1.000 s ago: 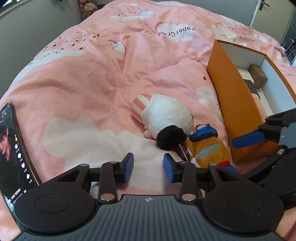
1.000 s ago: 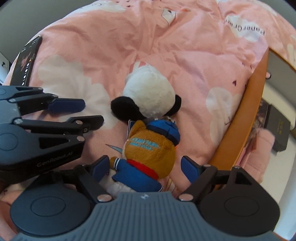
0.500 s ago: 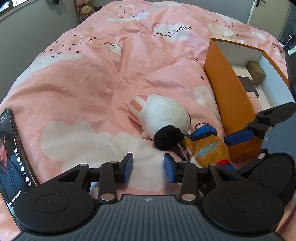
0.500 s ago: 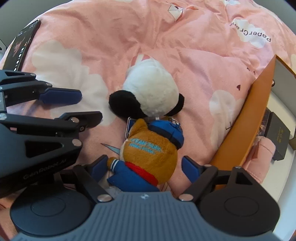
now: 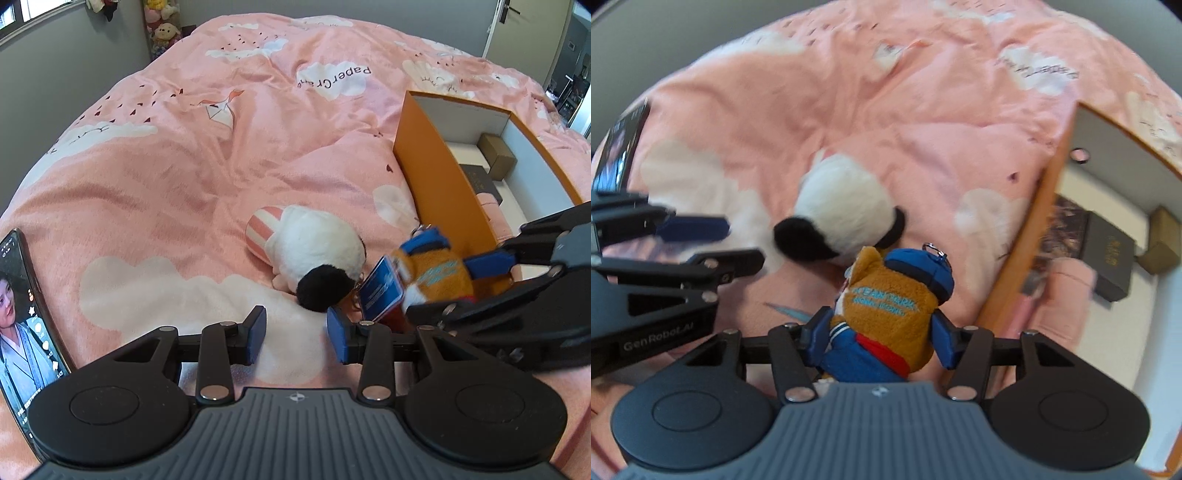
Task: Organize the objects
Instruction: 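Lift the orange plush toy with the right tool toward the orange box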
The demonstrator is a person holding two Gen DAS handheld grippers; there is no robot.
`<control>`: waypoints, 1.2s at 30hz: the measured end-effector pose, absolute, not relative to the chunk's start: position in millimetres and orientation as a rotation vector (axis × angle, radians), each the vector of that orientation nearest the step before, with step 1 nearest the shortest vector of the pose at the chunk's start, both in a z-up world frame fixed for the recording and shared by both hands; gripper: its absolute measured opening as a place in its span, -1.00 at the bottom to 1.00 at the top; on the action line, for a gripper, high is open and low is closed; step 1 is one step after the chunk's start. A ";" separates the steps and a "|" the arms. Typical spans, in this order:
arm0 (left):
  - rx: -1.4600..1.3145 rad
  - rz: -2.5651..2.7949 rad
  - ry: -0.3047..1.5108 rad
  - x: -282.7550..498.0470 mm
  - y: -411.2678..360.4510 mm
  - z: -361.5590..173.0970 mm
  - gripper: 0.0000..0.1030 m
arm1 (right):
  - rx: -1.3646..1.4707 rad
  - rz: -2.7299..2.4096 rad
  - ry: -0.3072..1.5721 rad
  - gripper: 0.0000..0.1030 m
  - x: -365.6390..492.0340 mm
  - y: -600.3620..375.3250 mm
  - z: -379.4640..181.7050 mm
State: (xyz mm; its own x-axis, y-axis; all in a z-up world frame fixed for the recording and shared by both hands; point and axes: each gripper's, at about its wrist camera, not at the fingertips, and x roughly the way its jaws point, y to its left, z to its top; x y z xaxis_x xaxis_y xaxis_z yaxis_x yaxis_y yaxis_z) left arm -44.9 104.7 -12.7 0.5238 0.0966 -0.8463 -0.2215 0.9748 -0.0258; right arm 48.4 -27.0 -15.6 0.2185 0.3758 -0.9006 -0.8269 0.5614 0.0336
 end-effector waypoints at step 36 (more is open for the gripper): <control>-0.796 0.255 0.961 25.4 167.7 -69.0 0.31 | -0.624 0.956 0.882 0.21 108.8 18.2 -34.9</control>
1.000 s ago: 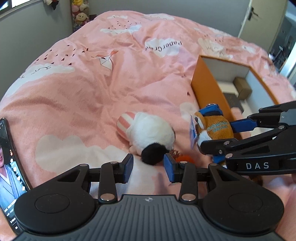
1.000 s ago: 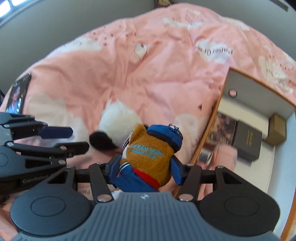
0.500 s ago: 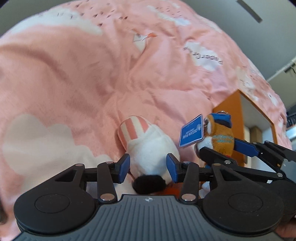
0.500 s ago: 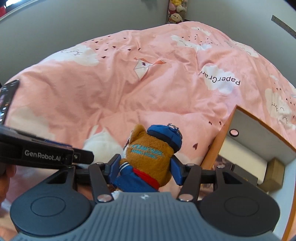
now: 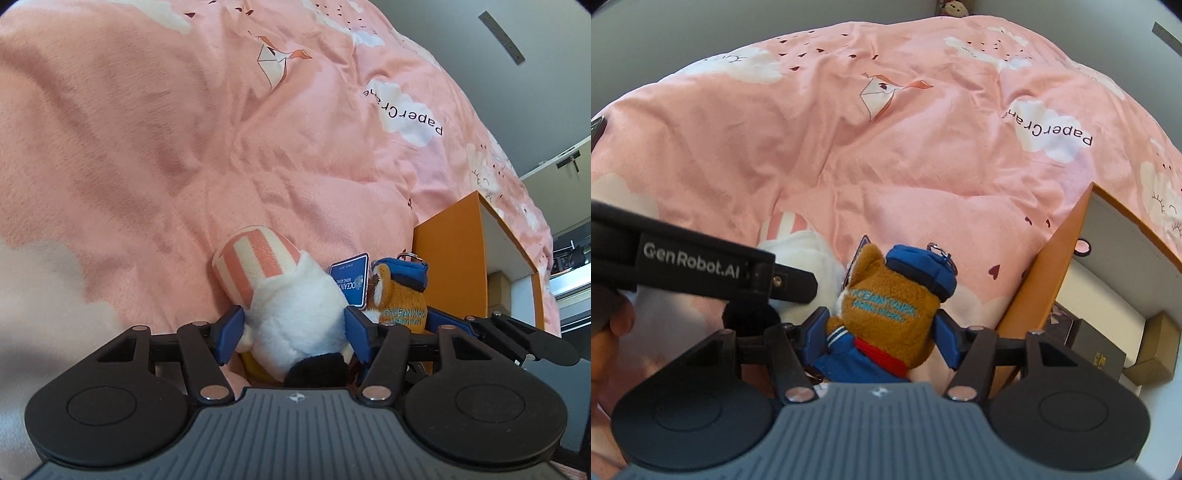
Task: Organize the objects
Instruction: 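Lift the orange plush toy with the right tool toward the orange box, then grasp the white plush toy with the left tool while the right tool holds the orange toy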
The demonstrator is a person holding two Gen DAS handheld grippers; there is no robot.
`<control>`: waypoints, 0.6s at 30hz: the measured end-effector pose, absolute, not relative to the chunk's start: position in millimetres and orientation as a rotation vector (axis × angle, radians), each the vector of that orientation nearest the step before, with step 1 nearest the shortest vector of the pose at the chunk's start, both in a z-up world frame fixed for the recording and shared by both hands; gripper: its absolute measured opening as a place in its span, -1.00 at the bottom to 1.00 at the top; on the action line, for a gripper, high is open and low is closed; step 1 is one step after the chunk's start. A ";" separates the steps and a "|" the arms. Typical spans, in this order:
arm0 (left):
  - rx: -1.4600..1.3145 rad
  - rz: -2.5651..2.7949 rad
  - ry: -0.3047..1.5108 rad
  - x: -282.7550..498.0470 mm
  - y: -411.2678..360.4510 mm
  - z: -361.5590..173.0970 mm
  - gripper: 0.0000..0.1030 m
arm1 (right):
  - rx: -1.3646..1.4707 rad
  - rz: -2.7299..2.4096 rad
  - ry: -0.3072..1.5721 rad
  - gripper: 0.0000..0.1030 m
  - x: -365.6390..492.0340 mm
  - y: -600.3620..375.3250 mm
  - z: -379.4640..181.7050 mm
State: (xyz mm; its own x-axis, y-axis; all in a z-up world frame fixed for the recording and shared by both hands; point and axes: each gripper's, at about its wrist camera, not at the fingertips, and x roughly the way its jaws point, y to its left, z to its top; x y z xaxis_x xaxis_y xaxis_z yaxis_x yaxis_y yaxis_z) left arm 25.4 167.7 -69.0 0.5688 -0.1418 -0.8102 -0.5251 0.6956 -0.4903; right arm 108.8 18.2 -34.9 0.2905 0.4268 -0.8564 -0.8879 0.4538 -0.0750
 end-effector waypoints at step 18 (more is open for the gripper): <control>-0.835 0.296 0.972 39.2 160.4 -78.8 0.57 | -0.614 0.929 0.824 0.20 95.6 3.7 -33.4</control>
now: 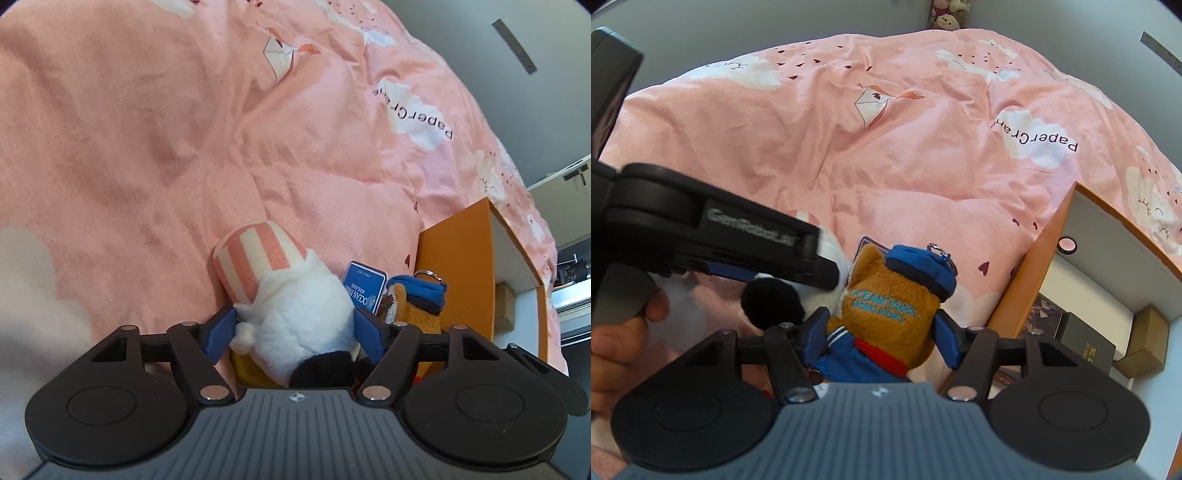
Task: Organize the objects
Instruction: 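Grasp the white plush toy with the left tool while the right tool holds the orange toy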
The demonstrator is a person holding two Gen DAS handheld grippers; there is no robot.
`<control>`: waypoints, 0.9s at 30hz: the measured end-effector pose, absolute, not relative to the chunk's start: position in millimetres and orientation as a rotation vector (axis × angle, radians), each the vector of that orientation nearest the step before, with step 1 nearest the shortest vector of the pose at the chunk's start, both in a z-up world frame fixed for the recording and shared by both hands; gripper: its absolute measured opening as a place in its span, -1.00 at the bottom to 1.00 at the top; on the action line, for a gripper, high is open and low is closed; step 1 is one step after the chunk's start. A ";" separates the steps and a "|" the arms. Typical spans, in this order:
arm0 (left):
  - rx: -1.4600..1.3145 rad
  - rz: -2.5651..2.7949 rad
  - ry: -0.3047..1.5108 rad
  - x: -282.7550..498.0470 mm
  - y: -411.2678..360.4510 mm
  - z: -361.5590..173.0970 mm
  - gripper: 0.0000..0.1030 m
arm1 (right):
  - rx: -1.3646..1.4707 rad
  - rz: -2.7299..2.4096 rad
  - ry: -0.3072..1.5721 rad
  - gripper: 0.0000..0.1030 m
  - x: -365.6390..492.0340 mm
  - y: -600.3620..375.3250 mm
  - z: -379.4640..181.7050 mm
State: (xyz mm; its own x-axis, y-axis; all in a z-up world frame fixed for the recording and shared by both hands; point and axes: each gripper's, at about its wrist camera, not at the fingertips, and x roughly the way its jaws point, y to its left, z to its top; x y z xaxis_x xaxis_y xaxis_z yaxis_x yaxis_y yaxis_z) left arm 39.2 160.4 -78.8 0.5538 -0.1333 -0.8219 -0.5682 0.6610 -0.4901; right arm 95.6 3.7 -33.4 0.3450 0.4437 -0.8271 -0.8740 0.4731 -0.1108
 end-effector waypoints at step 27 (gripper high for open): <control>-0.429 0.025 0.663 -6.2 103.1 60.9 0.32 | -0.224 0.961 0.683 0.18 94.8 -86.4 76.1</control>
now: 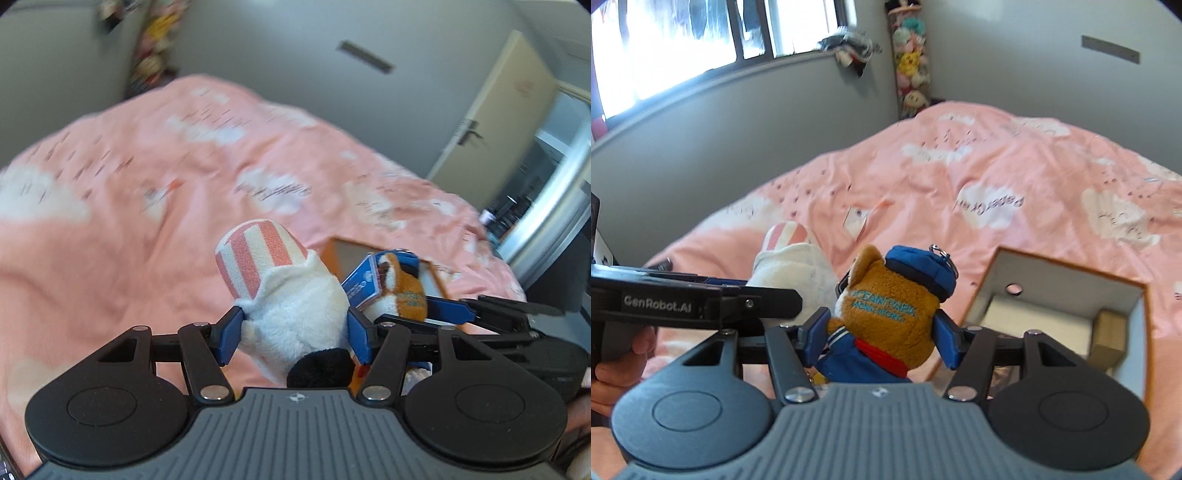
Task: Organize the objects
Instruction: 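Grasp the white plush toy with the left tool while the right tool holds the orange toy, then lower both plush toys into the orange box with both tools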
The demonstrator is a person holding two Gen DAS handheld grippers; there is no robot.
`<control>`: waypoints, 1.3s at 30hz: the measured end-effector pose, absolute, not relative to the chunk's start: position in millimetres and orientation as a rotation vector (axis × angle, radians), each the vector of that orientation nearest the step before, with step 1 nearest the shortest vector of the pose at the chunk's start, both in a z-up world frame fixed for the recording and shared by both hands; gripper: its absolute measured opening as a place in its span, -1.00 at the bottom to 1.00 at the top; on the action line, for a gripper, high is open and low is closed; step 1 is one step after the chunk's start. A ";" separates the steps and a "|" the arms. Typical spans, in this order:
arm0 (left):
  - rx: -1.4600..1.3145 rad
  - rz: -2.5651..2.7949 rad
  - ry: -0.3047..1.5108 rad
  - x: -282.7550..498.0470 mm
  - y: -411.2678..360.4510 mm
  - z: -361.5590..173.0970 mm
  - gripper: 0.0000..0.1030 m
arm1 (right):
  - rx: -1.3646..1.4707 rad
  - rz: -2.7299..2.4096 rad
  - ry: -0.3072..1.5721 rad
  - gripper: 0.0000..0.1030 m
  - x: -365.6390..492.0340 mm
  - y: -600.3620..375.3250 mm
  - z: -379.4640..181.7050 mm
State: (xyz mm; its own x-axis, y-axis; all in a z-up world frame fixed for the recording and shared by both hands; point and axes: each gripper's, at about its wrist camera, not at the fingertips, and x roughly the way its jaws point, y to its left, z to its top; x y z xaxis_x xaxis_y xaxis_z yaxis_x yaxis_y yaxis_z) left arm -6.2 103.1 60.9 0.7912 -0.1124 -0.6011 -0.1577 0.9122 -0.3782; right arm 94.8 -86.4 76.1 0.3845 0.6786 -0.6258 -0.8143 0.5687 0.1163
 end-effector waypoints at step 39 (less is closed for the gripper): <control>-0.235 -0.503 1.101 114.1 -27.8 -31.4 0.33 | -0.273 0.674 0.953 0.15 168.5 -200.9 16.1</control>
State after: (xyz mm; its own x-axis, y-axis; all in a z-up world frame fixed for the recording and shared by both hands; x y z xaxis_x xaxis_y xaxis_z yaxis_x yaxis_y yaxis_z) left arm 114.1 -27.8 -31.4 0.3559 -0.4987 -0.7904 0.2708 0.8645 -0.4235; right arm 168.5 -200.9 16.1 0.3963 0.4085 -0.8222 -0.6393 0.7655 0.0722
